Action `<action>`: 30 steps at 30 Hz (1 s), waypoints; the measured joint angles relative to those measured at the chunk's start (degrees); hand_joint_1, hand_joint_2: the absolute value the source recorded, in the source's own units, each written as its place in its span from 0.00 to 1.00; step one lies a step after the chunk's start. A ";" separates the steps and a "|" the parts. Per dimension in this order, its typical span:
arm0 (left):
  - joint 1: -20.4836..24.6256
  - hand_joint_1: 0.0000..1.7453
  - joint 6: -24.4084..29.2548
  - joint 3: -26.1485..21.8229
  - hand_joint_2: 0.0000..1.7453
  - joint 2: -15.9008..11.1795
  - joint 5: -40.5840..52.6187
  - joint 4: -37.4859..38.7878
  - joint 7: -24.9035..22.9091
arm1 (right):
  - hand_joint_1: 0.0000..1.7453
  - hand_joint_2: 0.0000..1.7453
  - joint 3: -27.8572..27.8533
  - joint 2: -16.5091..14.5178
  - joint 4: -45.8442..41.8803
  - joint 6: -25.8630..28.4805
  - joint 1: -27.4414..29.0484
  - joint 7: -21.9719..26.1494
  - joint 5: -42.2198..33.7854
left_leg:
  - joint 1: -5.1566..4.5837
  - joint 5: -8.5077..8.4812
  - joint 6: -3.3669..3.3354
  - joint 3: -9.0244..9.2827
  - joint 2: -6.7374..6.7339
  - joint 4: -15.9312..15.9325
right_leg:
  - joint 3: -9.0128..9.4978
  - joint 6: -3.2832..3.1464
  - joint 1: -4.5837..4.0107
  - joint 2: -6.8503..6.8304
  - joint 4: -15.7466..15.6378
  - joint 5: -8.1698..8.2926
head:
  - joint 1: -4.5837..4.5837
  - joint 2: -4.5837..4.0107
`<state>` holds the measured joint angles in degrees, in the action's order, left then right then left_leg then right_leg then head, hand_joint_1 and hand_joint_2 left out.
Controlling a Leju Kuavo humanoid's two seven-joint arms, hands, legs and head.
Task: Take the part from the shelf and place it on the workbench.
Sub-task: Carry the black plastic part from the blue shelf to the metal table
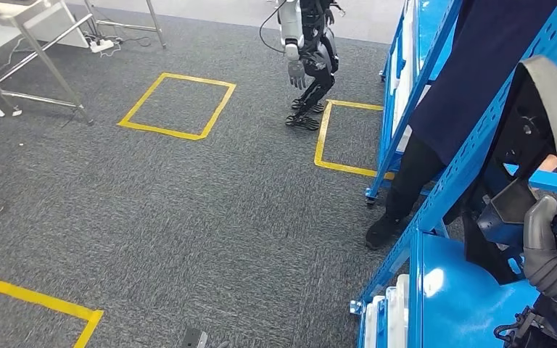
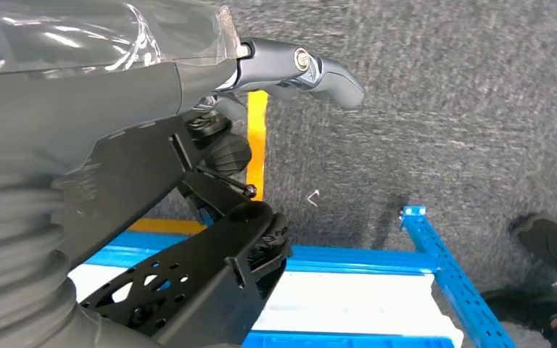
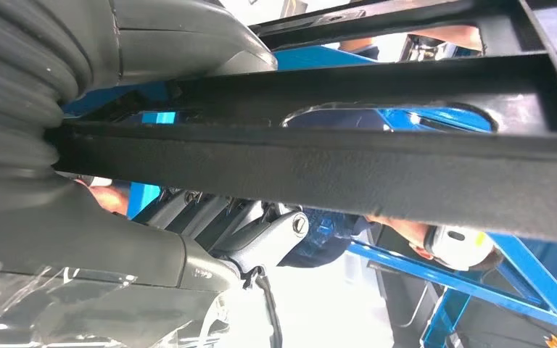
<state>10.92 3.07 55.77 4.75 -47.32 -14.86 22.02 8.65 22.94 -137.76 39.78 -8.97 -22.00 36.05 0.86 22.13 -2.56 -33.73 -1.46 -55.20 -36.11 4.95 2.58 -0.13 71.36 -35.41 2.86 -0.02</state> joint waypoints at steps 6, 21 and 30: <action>0.08 0.00 -1.97 -0.08 1.00 -0.27 0.07 0.00 -1.14 | 1.00 1.00 0.22 -0.35 0.06 0.01 -2.21 -1.66 -1.78 | 1.08 -2.20 2.83 -1.94 2.22 -0.60 | 8.64 -0.05 -0.05 1.78 -14.31 5.67 | 0.06 -0.02; 0.04 0.00 -4.61 0.01 1.00 -0.13 1.14 0.00 -1.99 | 1.00 1.00 -2.03 6.86 -0.04 0.01 -15.09 -16.70 -1.52 | 1.30 3.48 3.66 1.72 1.49 -2.90 | 4.98 -0.52 0.21 -0.81 -14.44 8.33 | 0.10 -0.02; 0.03 0.00 -5.24 0.01 1.00 -0.27 1.40 0.00 -1.96 | 1.00 1.00 -3.31 9.16 -0.38 0.00 -15.14 -16.34 0.15 | 0.51 3.31 1.60 1.39 1.60 -2.20 | 5.08 -0.89 0.85 -0.52 -15.65 9.47 | -0.09 -0.01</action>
<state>10.94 -2.17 55.78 4.48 -45.92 -14.86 20.06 5.34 32.10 -138.14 39.78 -24.11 -38.35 36.20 1.37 25.44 -0.96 -32.34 0.14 -57.40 -31.03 4.06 3.43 -0.65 55.71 -25.94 2.78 -0.03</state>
